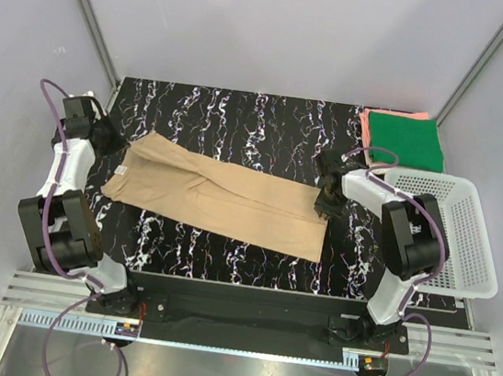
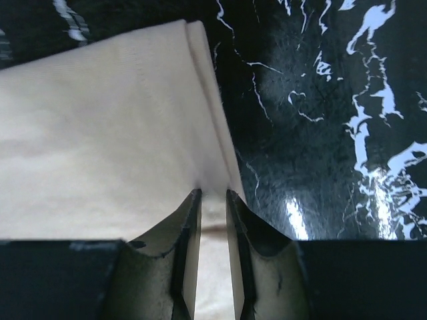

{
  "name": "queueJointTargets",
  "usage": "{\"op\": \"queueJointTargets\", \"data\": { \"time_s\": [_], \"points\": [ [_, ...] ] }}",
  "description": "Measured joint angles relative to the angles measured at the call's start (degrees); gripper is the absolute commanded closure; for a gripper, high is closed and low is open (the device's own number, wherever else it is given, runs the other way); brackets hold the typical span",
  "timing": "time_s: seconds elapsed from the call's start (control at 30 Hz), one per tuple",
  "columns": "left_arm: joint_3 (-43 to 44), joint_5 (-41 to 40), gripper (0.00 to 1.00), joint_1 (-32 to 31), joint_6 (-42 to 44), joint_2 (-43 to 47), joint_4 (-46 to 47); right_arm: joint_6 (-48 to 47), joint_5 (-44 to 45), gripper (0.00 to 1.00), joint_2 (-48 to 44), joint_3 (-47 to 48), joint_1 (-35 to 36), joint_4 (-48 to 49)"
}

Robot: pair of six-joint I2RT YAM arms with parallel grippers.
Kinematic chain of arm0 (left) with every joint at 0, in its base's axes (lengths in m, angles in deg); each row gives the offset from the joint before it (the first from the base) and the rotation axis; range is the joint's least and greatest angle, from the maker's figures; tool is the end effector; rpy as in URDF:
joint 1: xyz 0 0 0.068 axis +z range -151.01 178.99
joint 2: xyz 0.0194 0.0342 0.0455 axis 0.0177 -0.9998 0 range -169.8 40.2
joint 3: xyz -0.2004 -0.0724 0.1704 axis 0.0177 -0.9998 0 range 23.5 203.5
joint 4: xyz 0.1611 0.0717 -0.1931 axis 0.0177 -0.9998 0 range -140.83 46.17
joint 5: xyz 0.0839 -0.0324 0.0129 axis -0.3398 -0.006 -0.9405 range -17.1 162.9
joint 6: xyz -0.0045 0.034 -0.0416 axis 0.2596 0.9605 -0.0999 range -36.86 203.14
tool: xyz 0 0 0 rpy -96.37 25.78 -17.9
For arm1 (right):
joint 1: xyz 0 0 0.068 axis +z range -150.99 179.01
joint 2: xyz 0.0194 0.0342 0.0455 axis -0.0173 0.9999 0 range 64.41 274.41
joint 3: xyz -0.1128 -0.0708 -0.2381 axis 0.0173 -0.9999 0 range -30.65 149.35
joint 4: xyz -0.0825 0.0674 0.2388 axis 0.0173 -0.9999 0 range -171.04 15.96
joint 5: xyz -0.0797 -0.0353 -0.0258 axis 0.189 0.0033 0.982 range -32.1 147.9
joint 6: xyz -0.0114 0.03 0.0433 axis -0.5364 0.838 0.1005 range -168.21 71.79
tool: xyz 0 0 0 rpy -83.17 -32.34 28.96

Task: Fold and stack the t-shirts
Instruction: Fold the tshirt

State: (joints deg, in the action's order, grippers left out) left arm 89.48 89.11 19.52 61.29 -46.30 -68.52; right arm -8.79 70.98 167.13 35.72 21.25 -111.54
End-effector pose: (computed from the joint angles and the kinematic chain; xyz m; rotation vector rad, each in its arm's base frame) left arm 0.3131 0.1066 0.2705 -0.7184 2.2334 -0.3445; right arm 0.3189 0.1217 0.1697 0.4606 2.7451 -0.0716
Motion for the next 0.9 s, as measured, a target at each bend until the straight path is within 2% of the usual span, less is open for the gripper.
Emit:
{"op": "queueJointTargets", "data": {
  "time_s": [0.53, 0.73, 0.9],
  "points": [
    [2.6, -1.8, 1.00, -0.1, 0.3, 4.4, -3.0, -2.2, 1.0, 0.73, 2.5, 0.9, -1.2, 0.2],
    [-1.6, -3.9, 1.00, -0.1, 1.1, 8.0, -3.0, -2.8, 0.9, 0.73, 2.5, 0.9, -1.4, 0.3],
    [-4.7, -5.9, 1.00, -0.1, 2.5, 6.4, -3.0, -3.3, 0.9, 0.73, 2.5, 0.9, -1.4, 0.4]
  ]
}}
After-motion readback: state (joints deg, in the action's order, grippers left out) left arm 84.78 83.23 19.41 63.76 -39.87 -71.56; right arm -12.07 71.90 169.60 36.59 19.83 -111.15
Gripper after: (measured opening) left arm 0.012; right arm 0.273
